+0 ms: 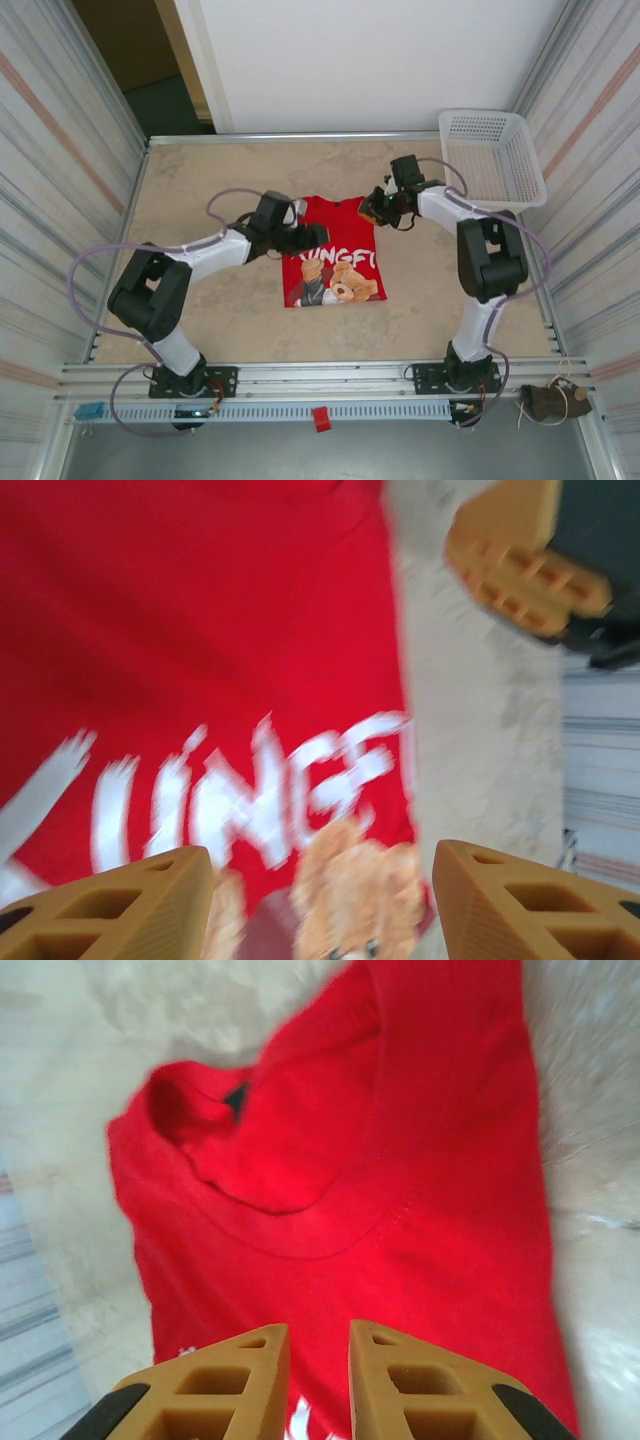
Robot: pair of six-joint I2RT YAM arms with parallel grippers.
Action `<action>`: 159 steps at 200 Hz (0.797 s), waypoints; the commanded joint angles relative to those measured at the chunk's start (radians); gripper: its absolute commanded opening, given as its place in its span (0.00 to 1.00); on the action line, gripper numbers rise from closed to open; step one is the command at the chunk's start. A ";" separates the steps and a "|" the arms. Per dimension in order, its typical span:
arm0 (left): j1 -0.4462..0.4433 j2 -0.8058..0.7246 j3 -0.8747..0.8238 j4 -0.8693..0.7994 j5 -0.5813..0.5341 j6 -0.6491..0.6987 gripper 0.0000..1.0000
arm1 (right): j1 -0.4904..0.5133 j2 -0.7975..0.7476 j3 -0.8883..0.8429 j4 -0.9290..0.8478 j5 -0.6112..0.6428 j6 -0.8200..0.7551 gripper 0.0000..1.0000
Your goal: Fold the inside-out t-shirt
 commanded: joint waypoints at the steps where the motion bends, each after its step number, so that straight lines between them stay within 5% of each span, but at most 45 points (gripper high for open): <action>1: -0.009 -0.009 -0.076 0.101 -0.016 -0.065 0.60 | 0.010 0.071 0.003 0.103 -0.088 0.099 0.20; 81: -0.014 -0.038 -0.246 0.076 0.000 -0.034 0.59 | -0.005 0.004 -0.152 0.124 0.046 0.130 0.18; 135: 0.006 -0.262 -0.155 -0.144 -0.001 0.047 0.66 | -0.021 -0.218 -0.165 0.027 0.103 0.059 0.20; 147: 0.051 -0.293 -0.085 -0.211 -0.009 0.090 0.70 | -0.035 -0.252 -0.136 -0.025 0.142 0.012 0.24; 159: 0.118 -0.289 -0.025 -0.255 -0.008 0.143 0.73 | -0.053 -0.258 -0.109 -0.069 0.169 -0.033 0.38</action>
